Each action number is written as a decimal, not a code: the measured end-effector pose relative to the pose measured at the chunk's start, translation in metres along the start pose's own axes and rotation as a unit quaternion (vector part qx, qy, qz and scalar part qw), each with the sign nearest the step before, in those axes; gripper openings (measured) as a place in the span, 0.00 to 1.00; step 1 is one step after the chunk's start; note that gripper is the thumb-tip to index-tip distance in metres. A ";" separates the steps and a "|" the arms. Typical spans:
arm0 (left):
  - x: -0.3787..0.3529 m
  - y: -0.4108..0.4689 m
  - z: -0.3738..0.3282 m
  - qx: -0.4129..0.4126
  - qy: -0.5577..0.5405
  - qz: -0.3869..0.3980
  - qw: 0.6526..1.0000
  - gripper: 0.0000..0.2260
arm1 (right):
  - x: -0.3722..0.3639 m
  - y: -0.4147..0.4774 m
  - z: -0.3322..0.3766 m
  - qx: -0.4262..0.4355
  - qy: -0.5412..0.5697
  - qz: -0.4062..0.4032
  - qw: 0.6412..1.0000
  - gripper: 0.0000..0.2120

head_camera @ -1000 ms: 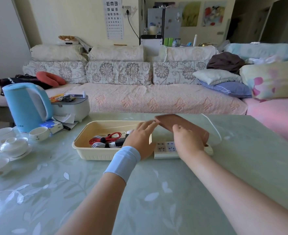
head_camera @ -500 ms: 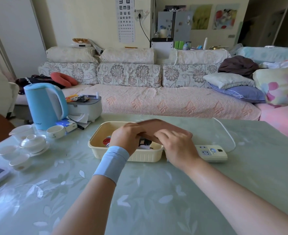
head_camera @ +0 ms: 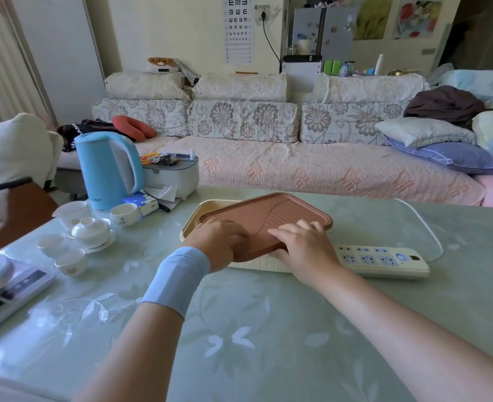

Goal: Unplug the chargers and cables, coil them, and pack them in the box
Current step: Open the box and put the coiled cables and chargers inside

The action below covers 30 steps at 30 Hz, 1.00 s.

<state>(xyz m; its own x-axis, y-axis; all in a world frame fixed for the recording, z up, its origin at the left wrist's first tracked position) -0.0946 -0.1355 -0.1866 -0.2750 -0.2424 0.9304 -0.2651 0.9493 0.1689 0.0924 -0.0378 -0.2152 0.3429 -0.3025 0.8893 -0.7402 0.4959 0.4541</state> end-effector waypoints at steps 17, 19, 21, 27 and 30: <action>-0.009 -0.007 0.051 0.072 -0.039 -0.092 0.992 0.18 | -0.012 -0.007 -0.024 -0.074 0.145 0.074 0.984 0.26; -0.009 -0.007 0.053 0.080 -0.041 -0.093 0.992 0.17 | -0.013 -0.006 -0.022 -0.065 0.137 0.050 0.987 0.24; -0.009 -0.009 0.053 0.081 -0.046 -0.095 0.991 0.15 | -0.015 -0.008 -0.021 -0.054 0.119 0.028 0.991 0.21; -0.004 -0.009 0.040 0.166 -0.028 -0.070 0.983 0.15 | -0.018 -0.013 -0.018 -0.043 0.146 0.008 0.988 0.16; -0.002 -0.002 0.033 0.167 0.045 -0.055 0.983 0.14 | -0.015 -0.009 -0.022 -0.051 0.146 0.029 0.988 0.14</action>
<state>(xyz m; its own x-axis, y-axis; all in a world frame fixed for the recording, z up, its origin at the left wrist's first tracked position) -0.1242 -0.1435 -0.2001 -0.1482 -0.3076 0.9399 -0.5812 0.7960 0.1688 0.1065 -0.0194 -0.2312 0.4647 -0.0309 0.8850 -0.7064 0.5897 0.3915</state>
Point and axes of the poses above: each hand's wrist, its own y-axis towards the middle knuckle, its own x-axis out of the back of the hand, z = x × y, the point moved 1 cm from there along y, towards the middle knuckle, and after that the axes turned 4 degrees about x, right-handed, at the moved point
